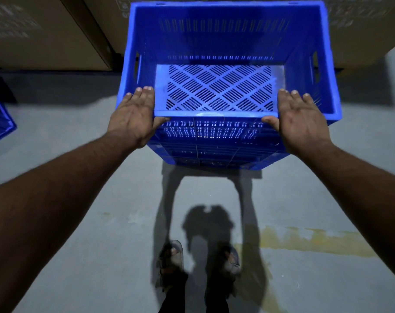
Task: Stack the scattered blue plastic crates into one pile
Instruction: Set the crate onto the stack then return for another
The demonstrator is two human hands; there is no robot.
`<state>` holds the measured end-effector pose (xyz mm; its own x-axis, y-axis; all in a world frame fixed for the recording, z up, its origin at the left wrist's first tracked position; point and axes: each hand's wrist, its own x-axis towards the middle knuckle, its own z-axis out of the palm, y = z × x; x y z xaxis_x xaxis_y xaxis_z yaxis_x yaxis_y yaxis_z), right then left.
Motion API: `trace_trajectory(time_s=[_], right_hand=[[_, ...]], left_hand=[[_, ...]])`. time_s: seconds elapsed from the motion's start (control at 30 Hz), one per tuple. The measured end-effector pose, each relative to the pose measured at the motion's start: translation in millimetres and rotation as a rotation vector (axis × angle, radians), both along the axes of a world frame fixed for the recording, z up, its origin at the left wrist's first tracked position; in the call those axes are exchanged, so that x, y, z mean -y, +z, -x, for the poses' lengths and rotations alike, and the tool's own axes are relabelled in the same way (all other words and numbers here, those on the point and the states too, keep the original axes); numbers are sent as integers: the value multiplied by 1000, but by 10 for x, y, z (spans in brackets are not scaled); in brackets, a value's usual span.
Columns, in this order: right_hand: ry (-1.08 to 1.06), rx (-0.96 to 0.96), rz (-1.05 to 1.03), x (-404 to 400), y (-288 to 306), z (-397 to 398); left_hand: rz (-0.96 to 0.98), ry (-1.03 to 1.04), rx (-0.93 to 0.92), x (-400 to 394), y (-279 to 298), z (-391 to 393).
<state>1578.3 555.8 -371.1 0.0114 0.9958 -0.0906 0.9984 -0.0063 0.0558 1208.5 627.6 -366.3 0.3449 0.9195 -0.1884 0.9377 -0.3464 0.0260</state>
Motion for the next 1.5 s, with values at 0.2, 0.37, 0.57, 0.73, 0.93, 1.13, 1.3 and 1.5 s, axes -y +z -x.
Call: trace_trajectory(time_s=[0.2, 0.37, 0.57, 0.73, 0.93, 1.13, 1.3, 1.5], right_hand=[[-1, -12, 19, 136, -23, 54], [-7, 49, 55, -113, 31, -54], [-22, 19, 59, 94, 11, 101], [-60, 47, 107, 81, 136, 87], [-70, 157, 118, 240, 216, 198], [-10, 214, 85, 72, 198, -35], [47, 247, 98, 238, 184, 43], [51, 189, 5, 120, 140, -46]], left_hand=[[-1, -5, -14, -79, 17, 21], [-15, 46, -18, 143, 29, -43], [-9, 21, -45, 4, 64, 81], [-11, 6, -41, 35, 76, 74], [-27, -13, -27, -41, 59, 34], [11, -3, -42, 24, -10, -113], [74, -27, -48, -66, 9, -14], [128, -8, -78, 94, 96, -36]])
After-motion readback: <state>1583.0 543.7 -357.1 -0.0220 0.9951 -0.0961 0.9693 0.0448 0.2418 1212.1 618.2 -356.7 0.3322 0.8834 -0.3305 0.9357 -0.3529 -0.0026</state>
